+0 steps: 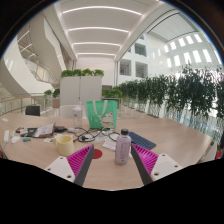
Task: Pour water
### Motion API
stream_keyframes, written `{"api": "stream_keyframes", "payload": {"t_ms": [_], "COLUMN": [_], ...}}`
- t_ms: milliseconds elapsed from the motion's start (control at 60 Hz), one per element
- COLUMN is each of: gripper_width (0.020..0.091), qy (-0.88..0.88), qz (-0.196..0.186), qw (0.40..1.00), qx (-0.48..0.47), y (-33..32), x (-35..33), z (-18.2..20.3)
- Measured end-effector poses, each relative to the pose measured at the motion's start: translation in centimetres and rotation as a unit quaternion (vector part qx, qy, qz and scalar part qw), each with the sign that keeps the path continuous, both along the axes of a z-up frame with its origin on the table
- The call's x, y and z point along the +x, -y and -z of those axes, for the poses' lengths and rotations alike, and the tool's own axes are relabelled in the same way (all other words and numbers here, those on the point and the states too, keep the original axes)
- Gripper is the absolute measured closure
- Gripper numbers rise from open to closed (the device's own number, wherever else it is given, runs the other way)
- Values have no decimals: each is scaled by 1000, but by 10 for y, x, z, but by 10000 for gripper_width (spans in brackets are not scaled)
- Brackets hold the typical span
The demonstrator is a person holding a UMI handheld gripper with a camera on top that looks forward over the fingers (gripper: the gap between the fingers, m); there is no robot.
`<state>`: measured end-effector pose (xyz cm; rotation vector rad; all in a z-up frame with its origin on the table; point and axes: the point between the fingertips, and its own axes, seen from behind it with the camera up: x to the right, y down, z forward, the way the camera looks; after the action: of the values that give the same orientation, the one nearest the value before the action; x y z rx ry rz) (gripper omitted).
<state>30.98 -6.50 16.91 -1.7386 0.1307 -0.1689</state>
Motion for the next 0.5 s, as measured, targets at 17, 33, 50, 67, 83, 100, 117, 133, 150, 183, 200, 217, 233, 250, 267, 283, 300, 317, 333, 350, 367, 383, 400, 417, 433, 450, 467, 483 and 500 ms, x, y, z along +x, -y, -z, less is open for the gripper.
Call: {"api": "stream_keyframes", "payload": {"t_ms": [17, 33, 50, 67, 83, 100, 117, 133, 150, 183, 200, 217, 233, 250, 267, 283, 300, 317, 333, 350, 367, 383, 400, 417, 433, 450, 467, 483, 500], "gripper_width": [294, 293, 292, 293, 293, 291, 293, 293, 291, 292, 292, 293, 292, 292, 290, 292, 292, 292, 295, 301, 308, 342, 414, 556, 586, 588, 577, 588, 587], "qy": [1, 1, 2, 4, 5, 5, 5, 4, 2, -4, -8, -12, -15, -18, -21, -23, -25, -26, -27, -29, -29, -31, -32, -33, -33, -33, -32, -29, -28], "qz": [1, 1, 2, 1, 2, 1, 1, 1, 0, -3, -6, -7, -8, -9, -9, -10, -11, -12, -12, -13, -13, -14, -16, -21, -22, -20, -16, -14, -13], "qw": [1000, 1000, 1000, 1000, 1000, 1000, 1000, 1000, 1000, 1000, 1000, 1000, 1000, 1000, 1000, 1000, 1000, 1000, 1000, 1000, 999, 999, 999, 999, 999, 999, 999, 999, 1000], "qx": [0, 0, -1, -3, -3, -3, -3, -3, -2, -2, -2, -2, -3, -3, -3, -3, -4, -4, -3, -1, 1, 2, 2, -1, -3, 2, 0, 1, 4], "y": [-12, -23, -35, -39, -50, -60, -70, -80, -90, -109, -117, -127, -133, -141, -148, -154, -160, -165, -172, -174, -178, -182, -185, -187, -188, -190, -194, -195, -196], "x": [8, 16, 23, 32, 39, 44, 50, 55, 61, 68, 70, 72, 75, 78, 79, 81, 82, 84, 86, 85, 86, 86, 86, 85, 86, 87, 88, 90, 90], "z": [5, 10, 15, 16, 21, 25, 30, 35, 40, 50, 55, 60, 65, 70, 74, 78, 82, 85, 88, 90, 91, 93, 94, 96, 98, 95, 98, 98, 97]}}
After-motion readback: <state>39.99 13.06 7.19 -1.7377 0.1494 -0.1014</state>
